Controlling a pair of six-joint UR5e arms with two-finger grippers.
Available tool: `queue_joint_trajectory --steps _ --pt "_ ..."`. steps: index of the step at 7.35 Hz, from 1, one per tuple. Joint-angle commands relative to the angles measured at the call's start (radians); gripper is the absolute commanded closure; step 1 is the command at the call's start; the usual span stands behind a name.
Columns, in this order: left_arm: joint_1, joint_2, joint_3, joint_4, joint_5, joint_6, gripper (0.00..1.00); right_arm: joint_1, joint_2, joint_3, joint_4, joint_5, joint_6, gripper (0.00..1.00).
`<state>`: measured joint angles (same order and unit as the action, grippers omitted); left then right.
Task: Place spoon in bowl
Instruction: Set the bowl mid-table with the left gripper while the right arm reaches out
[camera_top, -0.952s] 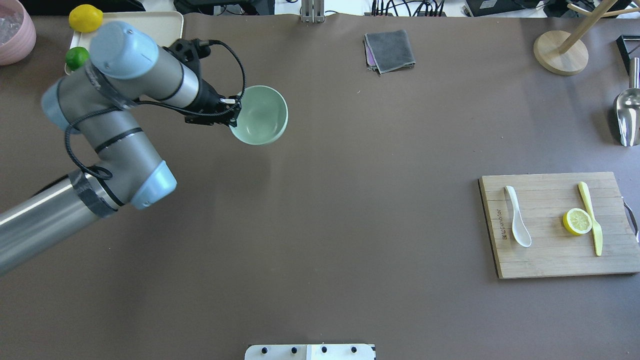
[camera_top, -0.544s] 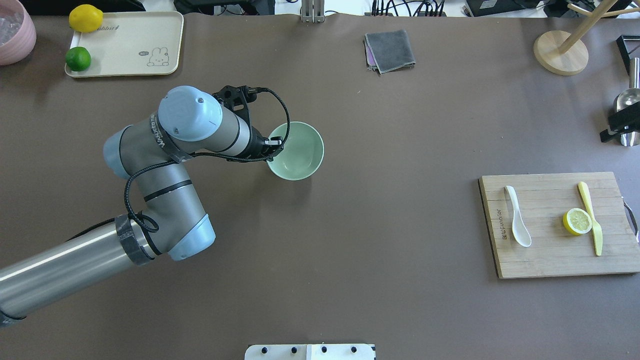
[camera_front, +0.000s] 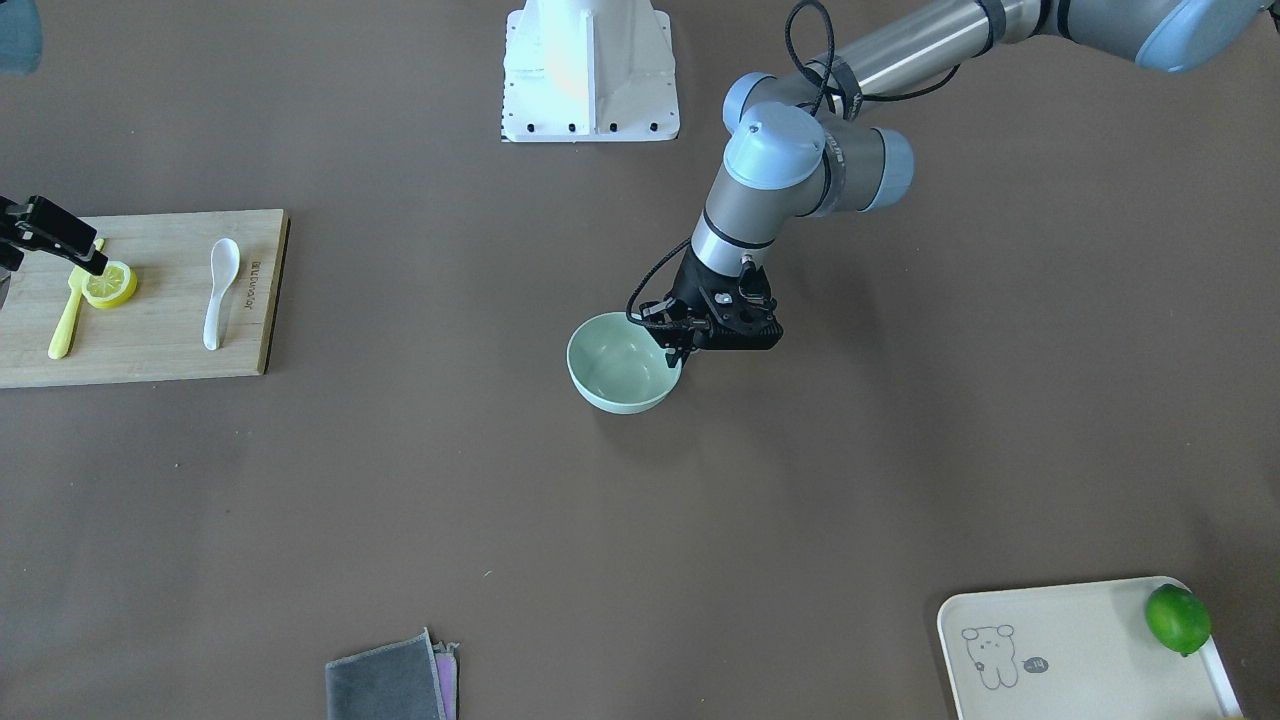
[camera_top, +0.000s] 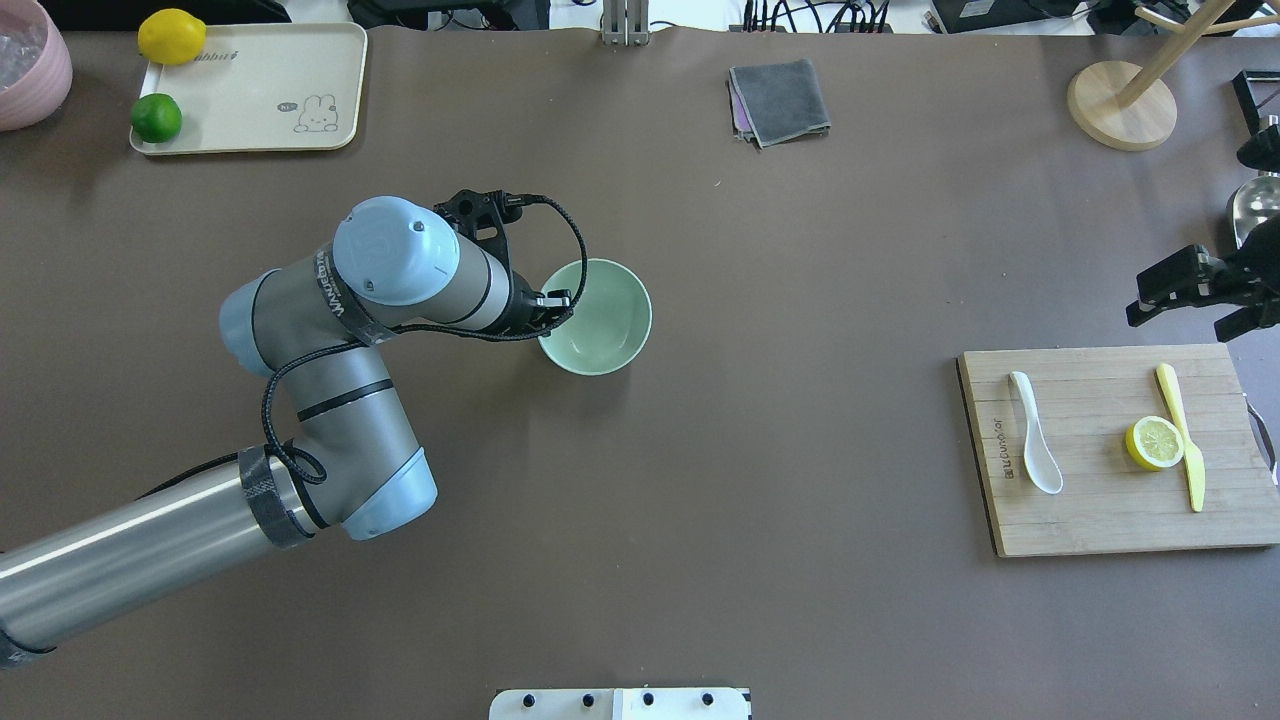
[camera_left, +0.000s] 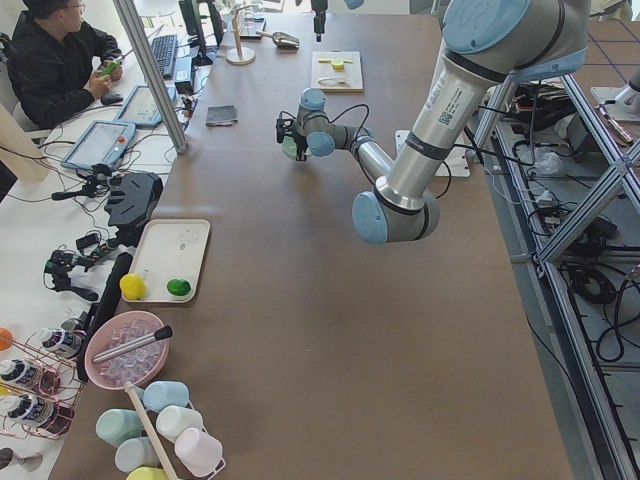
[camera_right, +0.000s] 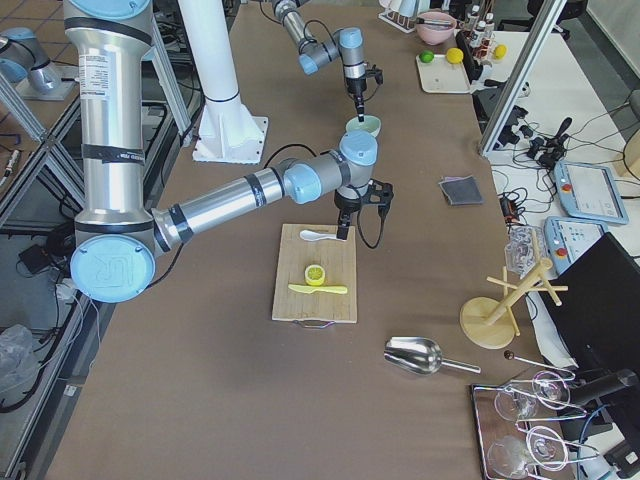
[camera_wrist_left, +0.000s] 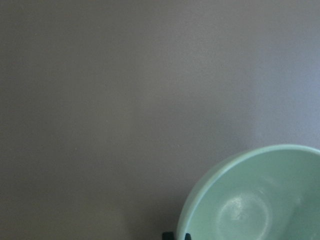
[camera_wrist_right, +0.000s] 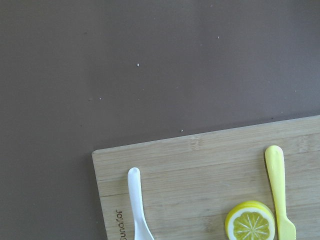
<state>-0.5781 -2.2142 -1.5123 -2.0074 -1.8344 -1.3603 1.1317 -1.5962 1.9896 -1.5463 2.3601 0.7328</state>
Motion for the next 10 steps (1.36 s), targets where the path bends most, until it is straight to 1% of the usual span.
queue_joint_trajectory --steps 1,2,3,4,5,6,8,10 --pt "0.001 0.004 -0.014 0.002 0.003 -0.006 0.03 -0.023 -0.001 0.002 0.0 -0.002 0.002 0.0" --pt "-0.002 0.01 -0.053 0.006 0.001 -0.008 0.03 -0.039 -0.001 0.002 0.0 -0.019 0.002 0.0" --pt "-0.008 0.022 -0.11 0.062 -0.002 0.001 0.03 -0.064 0.005 0.002 0.002 -0.024 0.013 0.0" --pt "-0.047 0.019 -0.167 0.147 -0.009 0.018 0.03 -0.116 0.012 0.002 0.002 -0.082 0.032 0.0" --pt "-0.095 0.022 -0.202 0.195 -0.069 0.08 0.03 -0.165 0.016 -0.001 0.043 -0.138 0.087 0.0" --pt "-0.118 0.042 -0.209 0.196 -0.077 0.111 0.02 -0.211 0.016 -0.018 0.099 -0.195 0.1 0.0" --pt "-0.15 0.057 -0.203 0.194 -0.083 0.148 0.02 -0.245 0.018 -0.089 0.182 -0.202 0.102 0.0" --pt "-0.151 0.057 -0.201 0.191 -0.083 0.152 0.02 -0.266 0.03 -0.133 0.221 -0.205 0.102 0.0"
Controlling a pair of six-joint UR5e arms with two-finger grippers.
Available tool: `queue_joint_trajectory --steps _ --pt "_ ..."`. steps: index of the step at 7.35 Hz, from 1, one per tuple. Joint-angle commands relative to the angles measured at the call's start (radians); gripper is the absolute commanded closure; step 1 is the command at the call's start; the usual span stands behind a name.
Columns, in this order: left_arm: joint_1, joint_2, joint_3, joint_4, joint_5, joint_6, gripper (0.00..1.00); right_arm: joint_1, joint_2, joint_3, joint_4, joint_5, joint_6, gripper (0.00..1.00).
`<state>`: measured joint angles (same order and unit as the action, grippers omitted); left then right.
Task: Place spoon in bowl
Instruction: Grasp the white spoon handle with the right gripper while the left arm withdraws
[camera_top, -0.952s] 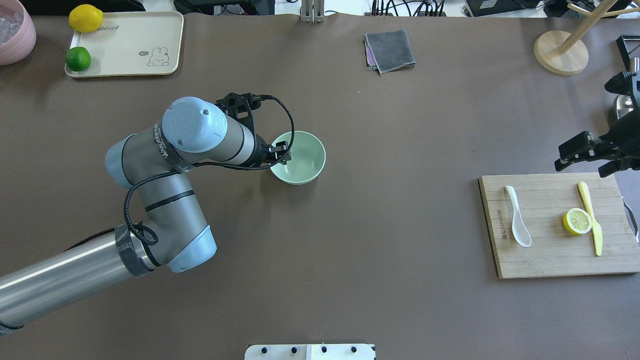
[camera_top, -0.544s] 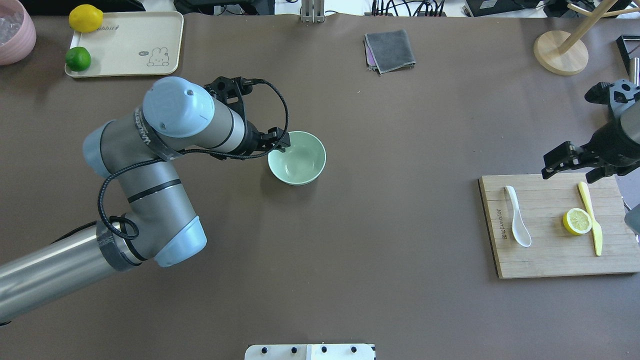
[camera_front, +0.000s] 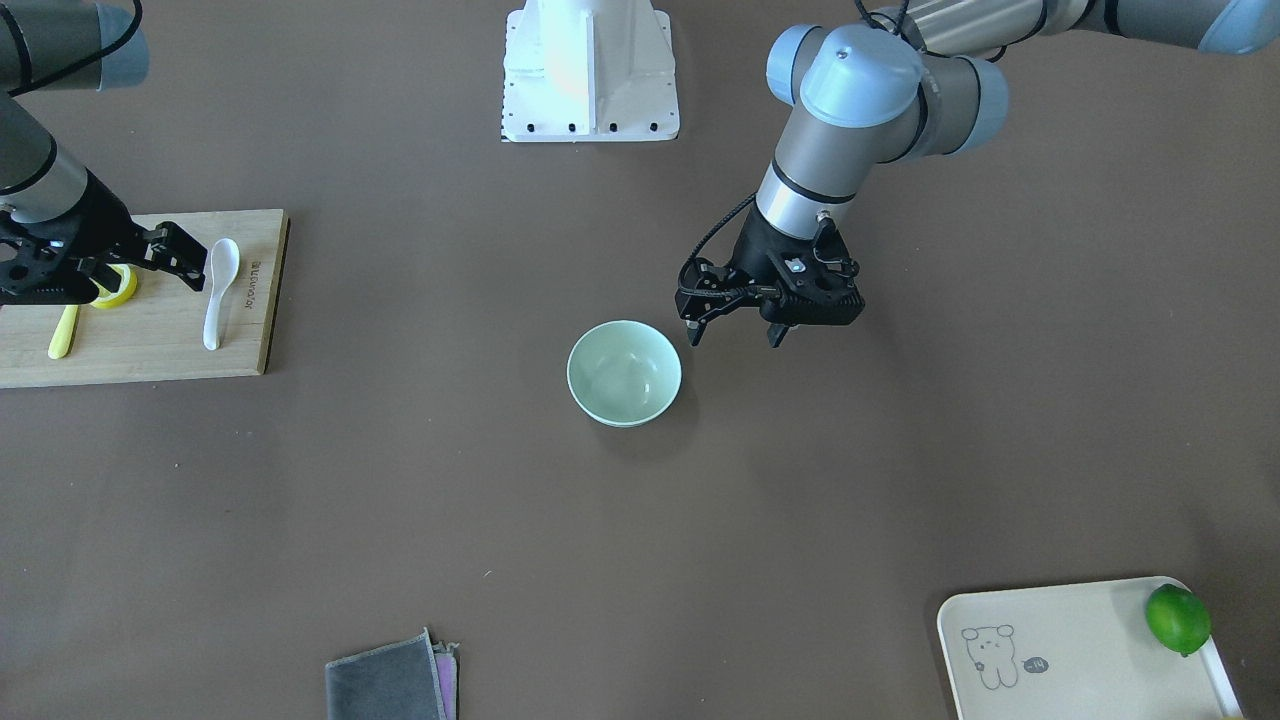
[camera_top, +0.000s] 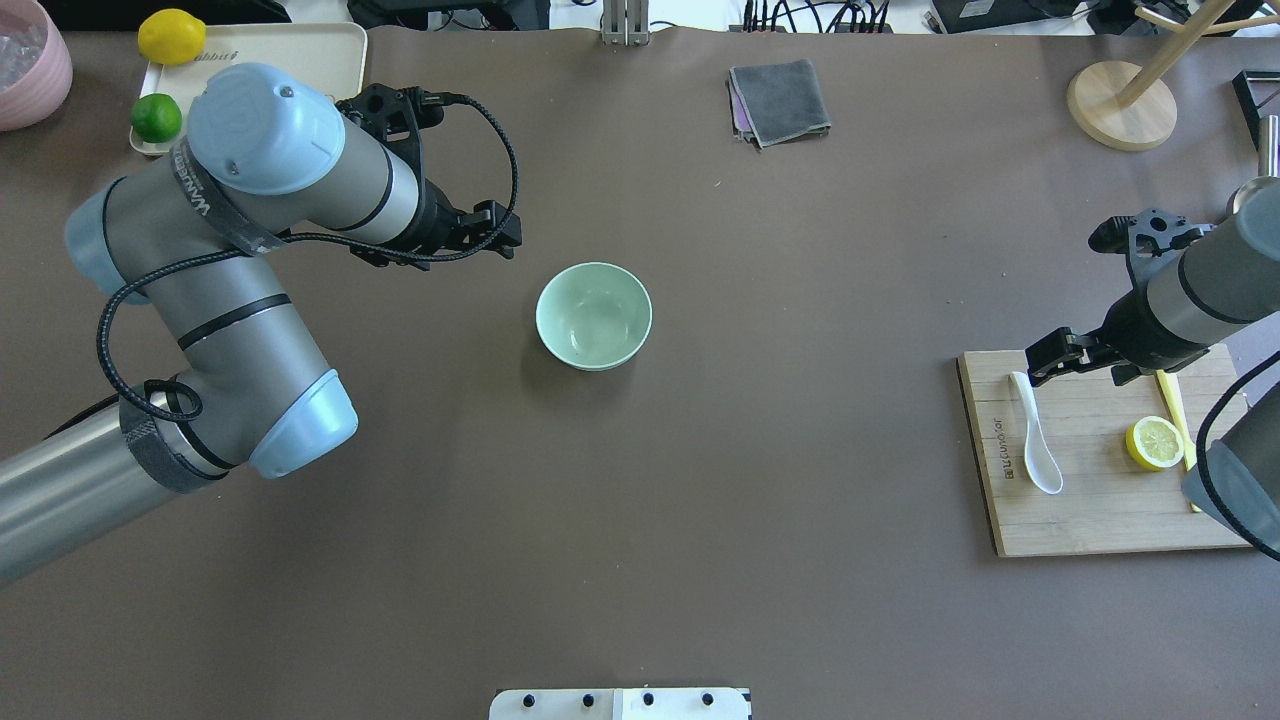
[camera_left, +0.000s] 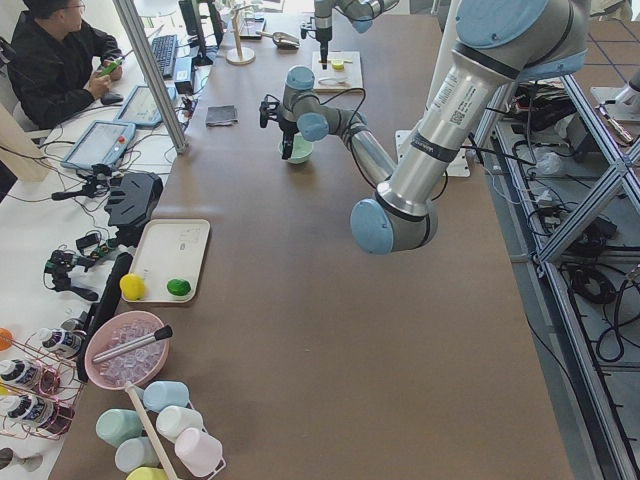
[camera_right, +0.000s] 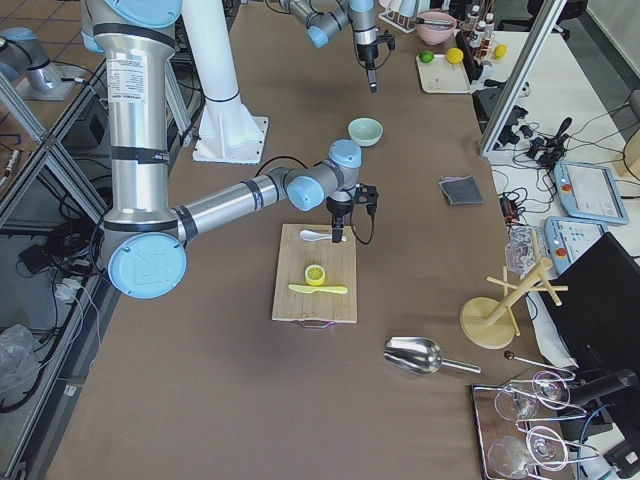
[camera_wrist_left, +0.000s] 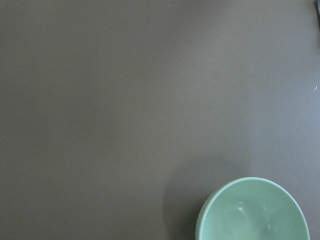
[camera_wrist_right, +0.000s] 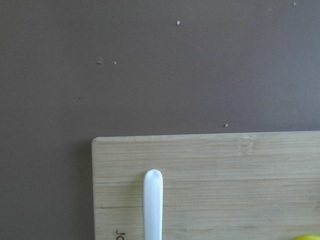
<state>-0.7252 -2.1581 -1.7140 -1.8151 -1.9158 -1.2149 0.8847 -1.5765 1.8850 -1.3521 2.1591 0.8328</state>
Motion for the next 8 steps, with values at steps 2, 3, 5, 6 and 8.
queue_joint_trajectory --steps 2,3,5,6,8 --pt "-0.003 0.001 -0.001 -0.003 -0.005 0.006 0.02 -0.061 0.03 -0.062 0.028 -0.044 0.002 0.02" --pt "-0.005 0.006 0.0 -0.003 -0.005 0.006 0.02 -0.069 0.038 -0.078 0.03 -0.047 0.002 0.05" --pt "-0.02 0.023 -0.001 -0.004 -0.005 0.091 0.02 -0.073 0.038 -0.099 0.047 -0.047 0.002 0.21" --pt "-0.029 0.023 -0.004 0.005 -0.005 0.094 0.02 -0.073 0.036 -0.106 0.057 -0.047 0.002 0.23" --pt "-0.036 0.062 -0.012 -0.024 -0.005 0.086 0.02 -0.072 0.036 -0.106 0.057 -0.047 0.002 0.24"
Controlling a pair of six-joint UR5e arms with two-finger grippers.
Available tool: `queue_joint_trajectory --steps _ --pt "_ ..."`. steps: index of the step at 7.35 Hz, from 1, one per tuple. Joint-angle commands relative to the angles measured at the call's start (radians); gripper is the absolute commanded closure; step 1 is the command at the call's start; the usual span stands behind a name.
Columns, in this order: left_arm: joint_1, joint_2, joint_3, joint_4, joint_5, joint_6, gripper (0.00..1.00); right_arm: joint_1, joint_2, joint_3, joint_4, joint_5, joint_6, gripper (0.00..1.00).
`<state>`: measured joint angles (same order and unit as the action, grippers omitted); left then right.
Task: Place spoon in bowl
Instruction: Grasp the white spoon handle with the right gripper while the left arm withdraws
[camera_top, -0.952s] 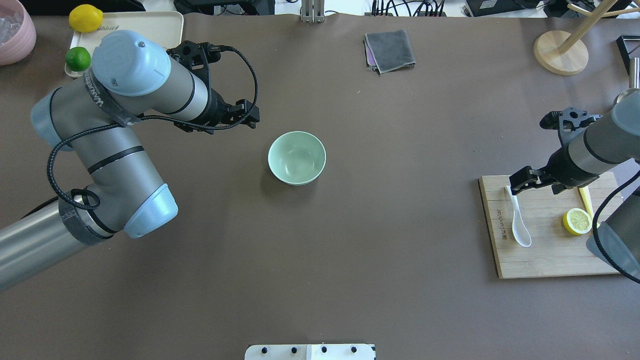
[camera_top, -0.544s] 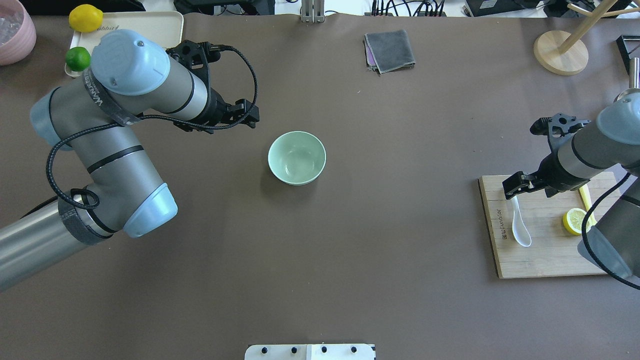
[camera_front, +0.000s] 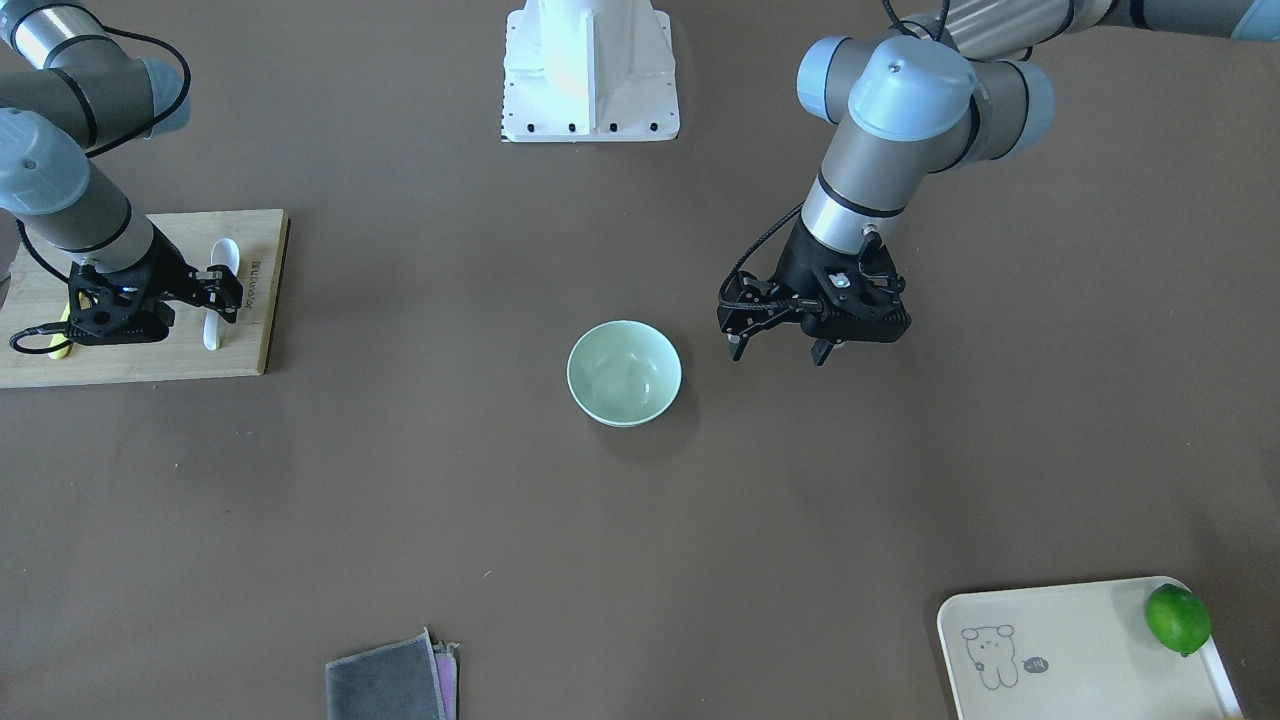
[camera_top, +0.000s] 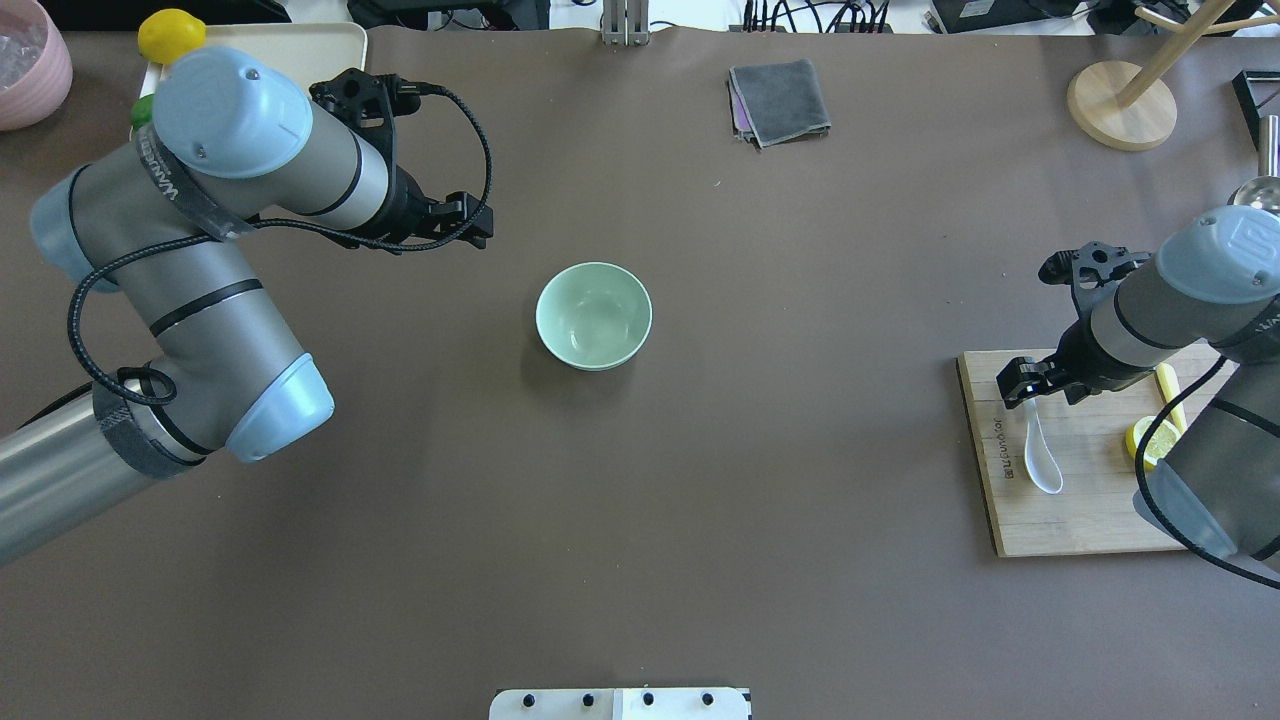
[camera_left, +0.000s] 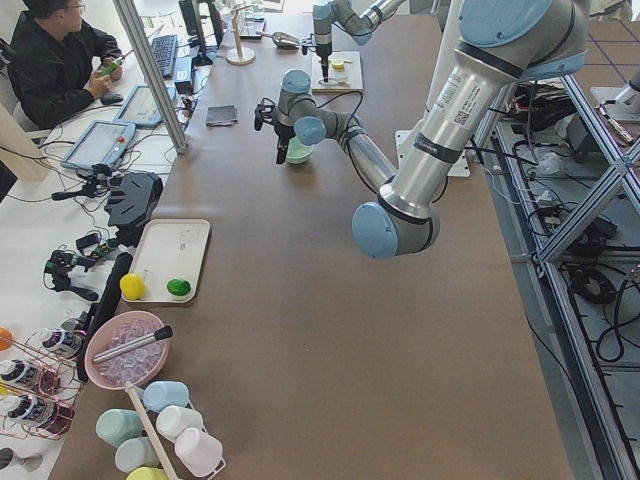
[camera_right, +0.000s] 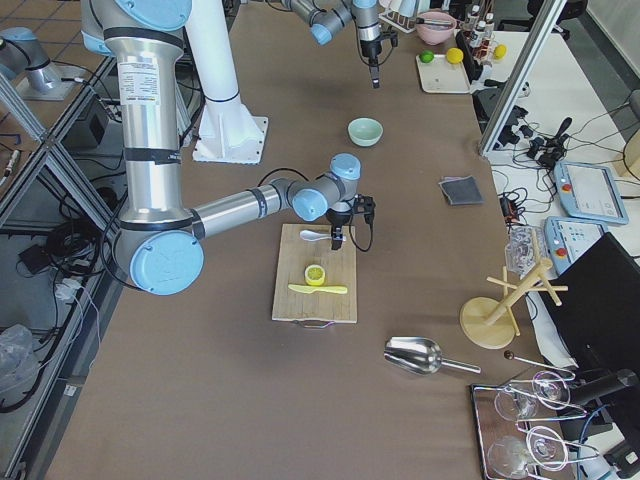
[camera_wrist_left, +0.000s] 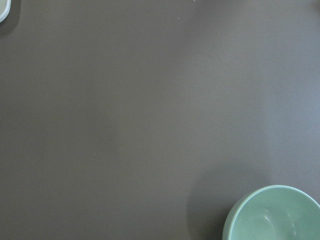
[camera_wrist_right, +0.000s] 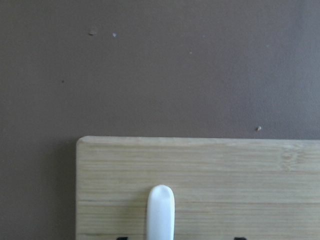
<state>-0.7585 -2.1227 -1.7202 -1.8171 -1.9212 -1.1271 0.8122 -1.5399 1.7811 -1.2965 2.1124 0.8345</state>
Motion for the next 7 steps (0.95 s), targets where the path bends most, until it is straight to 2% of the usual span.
queue_joint_trajectory --steps 1,2,3,7 --pt "-0.002 0.053 -0.006 -0.066 0.005 0.009 0.02 0.001 0.001 0.0 0.002 0.001 0.002 0.51" --pt "-0.004 0.064 -0.002 -0.098 0.007 0.007 0.02 -0.001 0.001 0.001 0.003 0.003 0.0 0.9" --pt "-0.002 0.069 -0.004 -0.103 0.008 0.007 0.02 -0.002 0.001 0.001 0.003 0.003 0.0 1.0" --pt "-0.01 0.067 -0.007 -0.103 0.008 0.007 0.02 -0.002 0.038 0.033 0.008 0.026 0.029 1.0"
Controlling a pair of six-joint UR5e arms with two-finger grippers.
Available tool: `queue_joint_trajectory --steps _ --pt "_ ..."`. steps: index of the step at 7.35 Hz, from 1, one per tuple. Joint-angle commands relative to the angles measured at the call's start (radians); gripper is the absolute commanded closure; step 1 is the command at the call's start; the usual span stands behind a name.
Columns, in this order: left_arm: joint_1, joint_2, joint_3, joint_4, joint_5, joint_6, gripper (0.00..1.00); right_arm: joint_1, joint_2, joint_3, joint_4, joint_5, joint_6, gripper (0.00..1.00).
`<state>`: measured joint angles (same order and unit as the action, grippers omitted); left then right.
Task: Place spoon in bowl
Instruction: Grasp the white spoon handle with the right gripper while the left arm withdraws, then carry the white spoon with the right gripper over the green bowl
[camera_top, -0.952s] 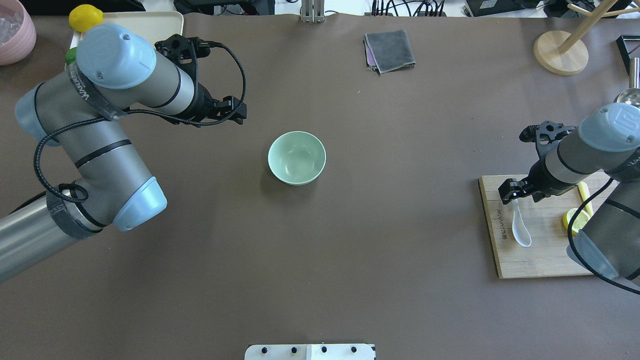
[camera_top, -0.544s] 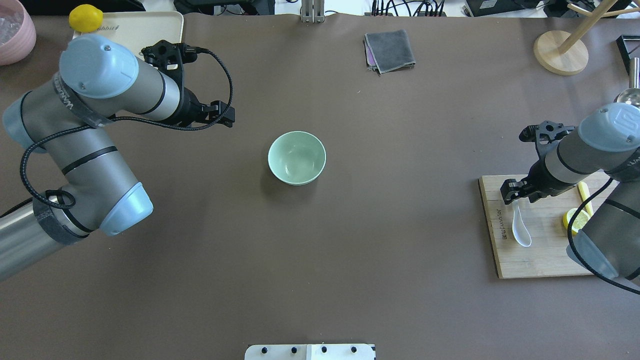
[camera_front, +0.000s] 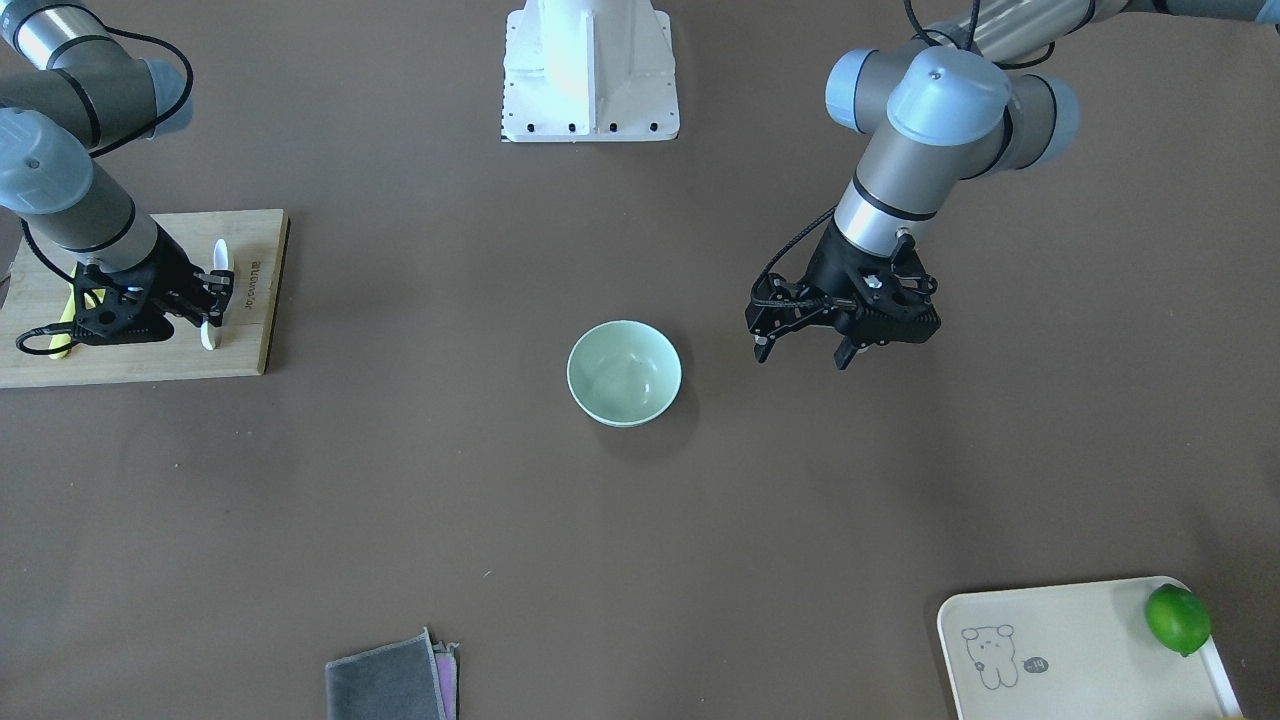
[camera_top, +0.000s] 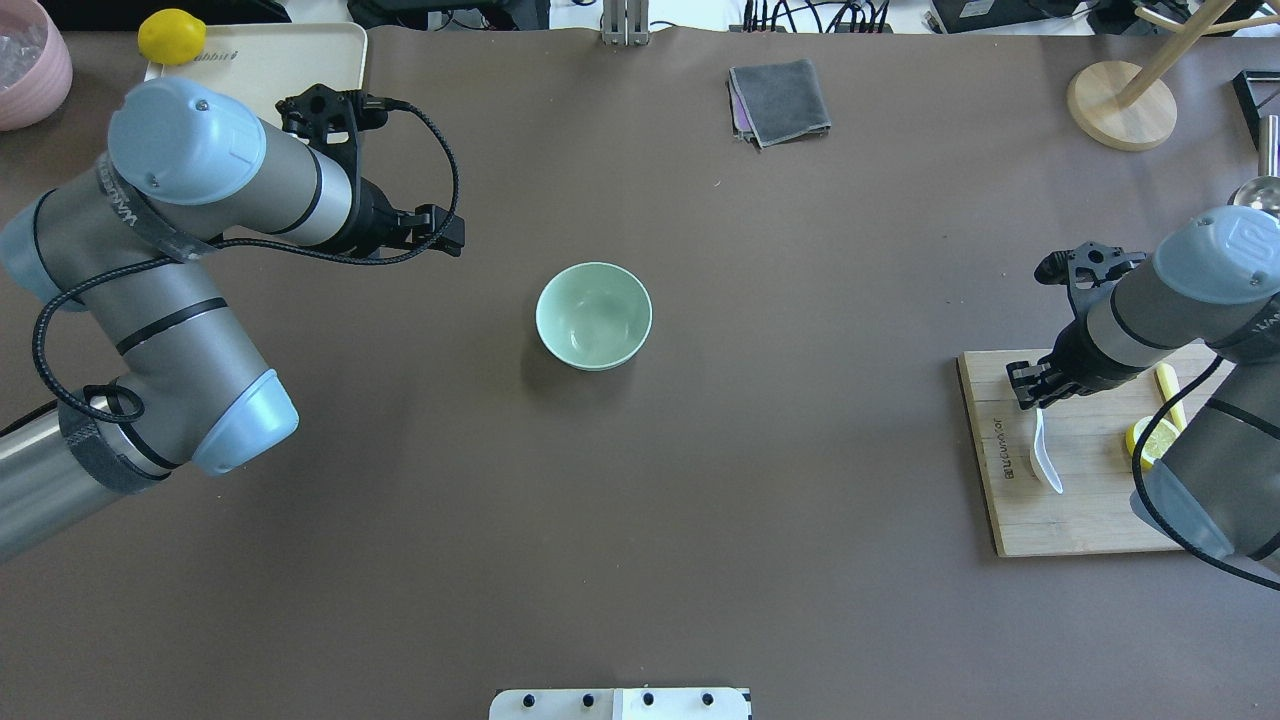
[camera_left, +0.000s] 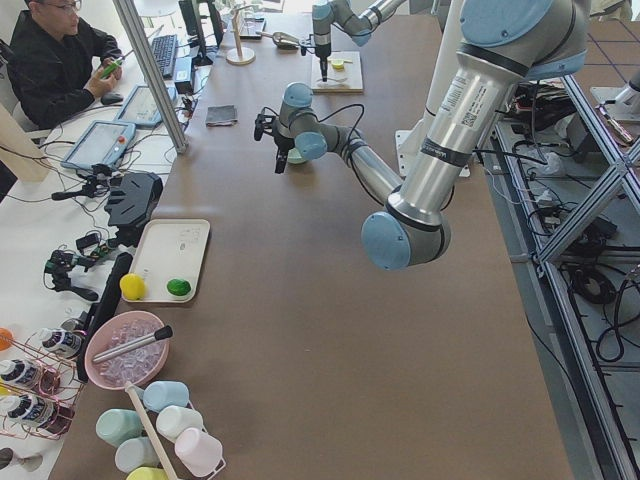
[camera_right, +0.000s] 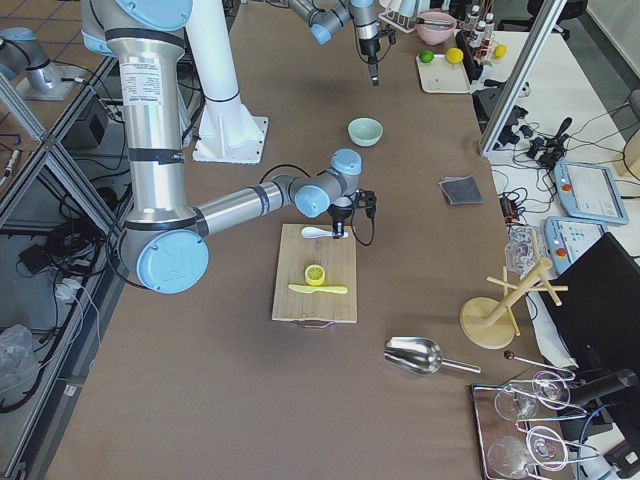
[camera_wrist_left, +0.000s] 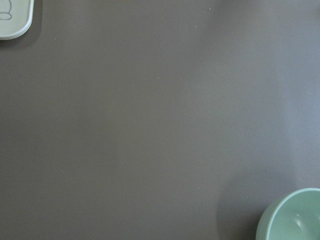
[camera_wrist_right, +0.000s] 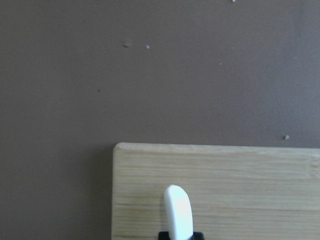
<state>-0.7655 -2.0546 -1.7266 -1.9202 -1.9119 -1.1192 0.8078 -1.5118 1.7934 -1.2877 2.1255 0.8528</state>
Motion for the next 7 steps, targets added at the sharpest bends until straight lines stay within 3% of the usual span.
queue_joint_trajectory --steps 1,3,5,7 --pt "-0.018 -0.001 0.001 0.001 -0.001 0.001 0.02 0.023 0.01 0.056 -0.01 0.03 0.012 1.0" --pt "-0.054 0.007 0.021 -0.003 -0.003 0.002 0.02 0.051 0.086 0.07 -0.015 0.06 0.023 1.0" --pt "-0.138 0.057 0.024 0.003 -0.019 0.121 0.02 0.047 0.253 0.014 -0.016 0.054 0.106 1.0" --pt "-0.271 0.152 0.05 0.017 -0.151 0.354 0.02 0.025 0.417 -0.067 -0.015 0.025 0.162 1.0"
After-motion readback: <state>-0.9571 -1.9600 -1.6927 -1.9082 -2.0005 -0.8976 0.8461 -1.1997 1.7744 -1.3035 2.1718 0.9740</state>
